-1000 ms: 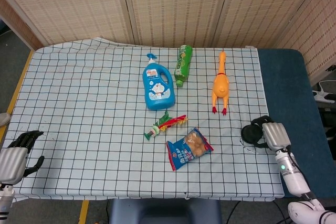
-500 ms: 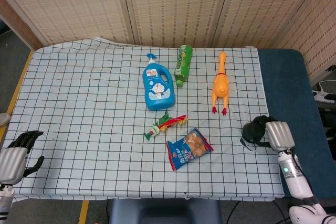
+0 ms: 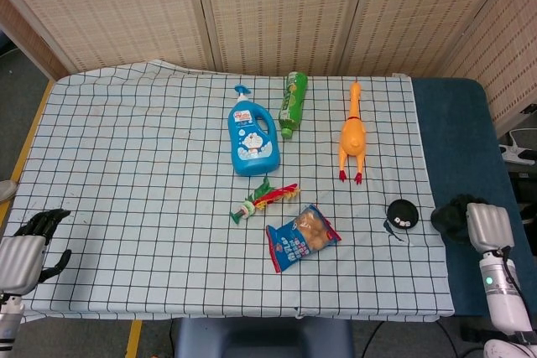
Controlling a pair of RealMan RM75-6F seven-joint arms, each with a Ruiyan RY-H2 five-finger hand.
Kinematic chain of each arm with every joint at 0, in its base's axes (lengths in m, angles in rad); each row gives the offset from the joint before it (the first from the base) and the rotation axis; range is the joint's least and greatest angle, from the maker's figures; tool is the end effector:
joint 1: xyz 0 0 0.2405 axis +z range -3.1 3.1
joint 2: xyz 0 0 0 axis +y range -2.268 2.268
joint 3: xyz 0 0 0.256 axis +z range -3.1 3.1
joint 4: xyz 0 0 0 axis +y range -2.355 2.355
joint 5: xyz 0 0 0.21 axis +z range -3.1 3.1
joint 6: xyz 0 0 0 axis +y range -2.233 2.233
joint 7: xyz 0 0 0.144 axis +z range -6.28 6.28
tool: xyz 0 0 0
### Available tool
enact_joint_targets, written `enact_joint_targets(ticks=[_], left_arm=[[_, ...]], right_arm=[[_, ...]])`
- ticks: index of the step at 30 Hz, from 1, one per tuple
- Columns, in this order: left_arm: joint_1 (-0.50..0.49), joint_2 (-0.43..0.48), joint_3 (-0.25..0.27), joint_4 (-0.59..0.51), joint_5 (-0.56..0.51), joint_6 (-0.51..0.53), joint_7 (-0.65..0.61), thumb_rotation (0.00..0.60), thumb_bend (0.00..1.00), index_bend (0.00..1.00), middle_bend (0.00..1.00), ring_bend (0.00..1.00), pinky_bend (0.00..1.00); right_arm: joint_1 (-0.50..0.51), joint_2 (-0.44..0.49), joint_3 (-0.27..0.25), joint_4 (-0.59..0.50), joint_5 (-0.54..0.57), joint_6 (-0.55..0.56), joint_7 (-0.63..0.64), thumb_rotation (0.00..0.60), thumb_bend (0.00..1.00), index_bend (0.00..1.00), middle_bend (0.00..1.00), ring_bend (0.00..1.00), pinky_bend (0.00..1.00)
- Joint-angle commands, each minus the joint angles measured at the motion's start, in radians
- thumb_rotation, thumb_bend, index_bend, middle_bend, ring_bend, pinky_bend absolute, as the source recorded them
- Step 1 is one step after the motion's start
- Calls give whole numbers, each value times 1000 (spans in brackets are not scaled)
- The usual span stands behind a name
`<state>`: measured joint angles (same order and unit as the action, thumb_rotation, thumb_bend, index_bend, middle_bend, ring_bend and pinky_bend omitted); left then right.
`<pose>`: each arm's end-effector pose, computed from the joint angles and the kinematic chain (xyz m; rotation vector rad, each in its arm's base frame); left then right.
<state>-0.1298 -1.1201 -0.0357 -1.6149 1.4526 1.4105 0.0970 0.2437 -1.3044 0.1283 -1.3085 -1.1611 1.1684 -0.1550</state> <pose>-0.3136 0.1916 0.1493 -1.4507 -0.8887 -0.7939 -0.3732 -0.2491 0.1214 1.3334 -0.9664 0.5593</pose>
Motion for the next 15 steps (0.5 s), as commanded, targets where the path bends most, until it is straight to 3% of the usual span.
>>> enact_joint_targets(ticks=[1,6,10,15], left_arm=[[-1,0,0,-1,2,0,0,600,369,169,148,137,350],[0,1,-1,1,-1,0,-5,600,369,168,148,137,349],[1,2,1,5,6,3,-10,600,368,169,148,137,350],[-1,2,0,4,2,-1,-13,600,368,168,148,137,350]], right_arm=[[2,8,-7,16,3,-44,22,600,104,550,416,271,574],[4,22,-23,15,-36,-54,50,600,104,338,205,50,416],[-2,49,-28,-23,-53,-50,71,600,104,236,124,0,333],[-19,86,-30,-87,-84,-1,74,600,105,208,107,0,295]])
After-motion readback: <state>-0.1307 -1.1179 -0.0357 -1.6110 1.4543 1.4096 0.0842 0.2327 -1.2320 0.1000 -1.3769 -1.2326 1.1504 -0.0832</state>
